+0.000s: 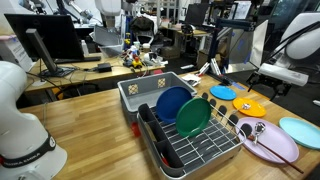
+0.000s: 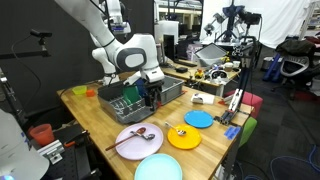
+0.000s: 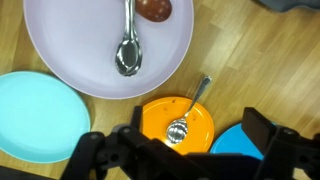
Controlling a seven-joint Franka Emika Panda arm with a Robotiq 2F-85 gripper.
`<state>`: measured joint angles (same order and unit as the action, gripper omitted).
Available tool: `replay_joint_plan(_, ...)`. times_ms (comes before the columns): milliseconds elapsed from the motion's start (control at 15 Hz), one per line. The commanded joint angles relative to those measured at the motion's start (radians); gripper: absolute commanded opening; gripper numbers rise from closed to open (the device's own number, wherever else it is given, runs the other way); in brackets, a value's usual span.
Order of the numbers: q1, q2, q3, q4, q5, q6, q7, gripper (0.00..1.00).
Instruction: Move the spoon from the orange plate to the light-blue plate
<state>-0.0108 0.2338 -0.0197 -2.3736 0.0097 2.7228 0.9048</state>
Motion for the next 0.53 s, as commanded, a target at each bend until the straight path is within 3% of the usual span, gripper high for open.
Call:
replay_joint_plan(0,0.031,0.104,-0.023,0.056,0.103,0.094,0.042,1.00)
replay_joint_plan(267,0.088,0.240,-0.101,0.111,0.116,0.212,0.126,1.00)
replay_joint_plan(467,0.062,0.307,-0.072,0.151,0.194,0.201,0.105,1.00)
